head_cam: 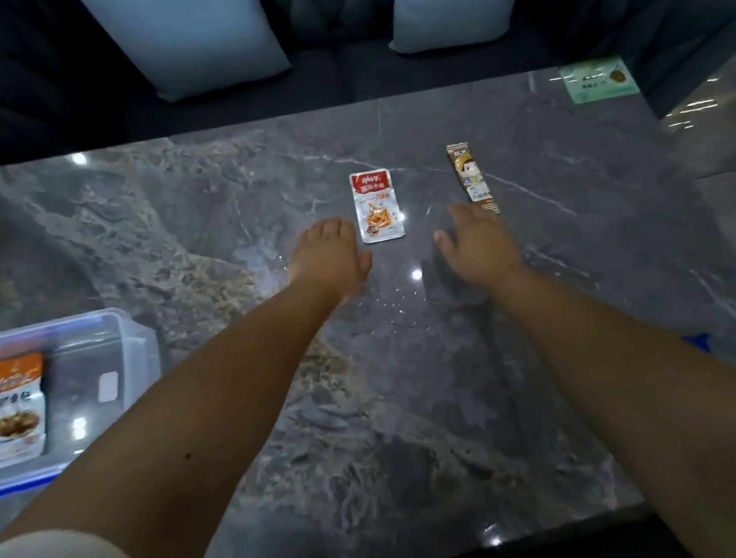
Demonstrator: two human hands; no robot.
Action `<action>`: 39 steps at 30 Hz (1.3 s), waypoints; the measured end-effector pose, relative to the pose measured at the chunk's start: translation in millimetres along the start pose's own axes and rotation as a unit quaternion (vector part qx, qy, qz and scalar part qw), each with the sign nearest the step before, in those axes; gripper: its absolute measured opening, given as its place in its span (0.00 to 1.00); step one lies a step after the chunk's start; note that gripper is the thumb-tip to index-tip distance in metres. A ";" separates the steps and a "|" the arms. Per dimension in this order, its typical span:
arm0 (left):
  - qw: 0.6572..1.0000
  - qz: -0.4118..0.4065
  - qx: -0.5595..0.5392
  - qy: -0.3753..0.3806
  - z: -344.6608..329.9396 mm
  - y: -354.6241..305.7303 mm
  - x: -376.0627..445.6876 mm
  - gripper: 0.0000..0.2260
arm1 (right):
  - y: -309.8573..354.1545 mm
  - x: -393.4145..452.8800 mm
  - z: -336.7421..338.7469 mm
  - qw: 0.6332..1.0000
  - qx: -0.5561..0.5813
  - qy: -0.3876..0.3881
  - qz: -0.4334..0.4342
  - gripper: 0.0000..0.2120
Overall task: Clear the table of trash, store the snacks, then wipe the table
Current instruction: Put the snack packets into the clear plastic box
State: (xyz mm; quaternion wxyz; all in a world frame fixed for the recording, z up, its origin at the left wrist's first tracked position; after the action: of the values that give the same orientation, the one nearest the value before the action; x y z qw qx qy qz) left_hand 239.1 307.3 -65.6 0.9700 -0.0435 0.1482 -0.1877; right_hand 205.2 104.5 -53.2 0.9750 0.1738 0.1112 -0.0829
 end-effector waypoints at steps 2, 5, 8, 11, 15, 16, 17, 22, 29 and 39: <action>1.000 -0.011 0.003 -0.005 -2.7 -8.5 19.9 0.26 | -13.1 21.9 4.7 1.000 -0.010 -0.008 -0.005 0.21; 1.000 -0.028 -0.002 0.001 -10.8 -20.0 48.4 0.28 | -31.0 52.9 9.0 0.999 -0.019 -0.003 -0.027 0.25; 0.999 -0.037 0.002 0.005 -19.9 -27.1 72.2 0.28 | -42.5 76.4 5.1 0.999 -0.028 0.009 -0.026 0.26; 0.999 -0.035 0.020 0.026 -31.5 -28.0 84.6 0.29 | -48.2 86.5 -7.3 0.998 -0.047 0.027 -0.021 0.25; 0.998 -0.052 0.014 0.020 -40.1 -28.1 72.9 0.28 | -51.4 70.9 -24.8 0.998 -0.046 0.018 -0.031 0.25; 0.998 -0.057 0.013 0.021 -42.2 -27.3 67.8 0.28 | -49.3 62.6 -29.0 0.999 -0.044 0.012 -0.027 0.25; 0.998 -0.061 0.015 0.021 -44.2 -26.3 62.8 0.28 | -46.3 54.1 -32.8 0.999 -0.044 0.006 -0.022 0.26; 0.997 -0.066 -0.007 0.028 -39.9 -20.4 51.6 0.29 | -42.3 41.2 -17.9 0.997 0.018 -0.061 -0.043 0.23; 0.990 0.141 -0.027 -0.012 -13.6 0.9 62.3 0.30 | -54.1 76.0 6.3 0.992 0.011 -0.058 -0.108 0.20; 0.941 0.208 -0.266 0.027 -23.5 5.2 77.5 0.18 | -68.8 82.6 -12.3 0.966 0.190 0.016 -0.173 0.10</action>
State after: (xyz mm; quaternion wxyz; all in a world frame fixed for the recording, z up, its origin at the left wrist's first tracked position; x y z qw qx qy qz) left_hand 302.4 282.3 -109.7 0.9360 -0.2634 0.2245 0.0636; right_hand 268.5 35.1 -106.8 0.8931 0.3350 0.1375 -0.2670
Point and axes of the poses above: each hand's wrist, its own x-axis towards the middle knuckle, its own z-axis out of the back of the hand, y = z × x, the point moved 8 cm from there along x, towards the middle knuckle, and after that the axes turned 3 degrees about y, right-handed, at the moved point
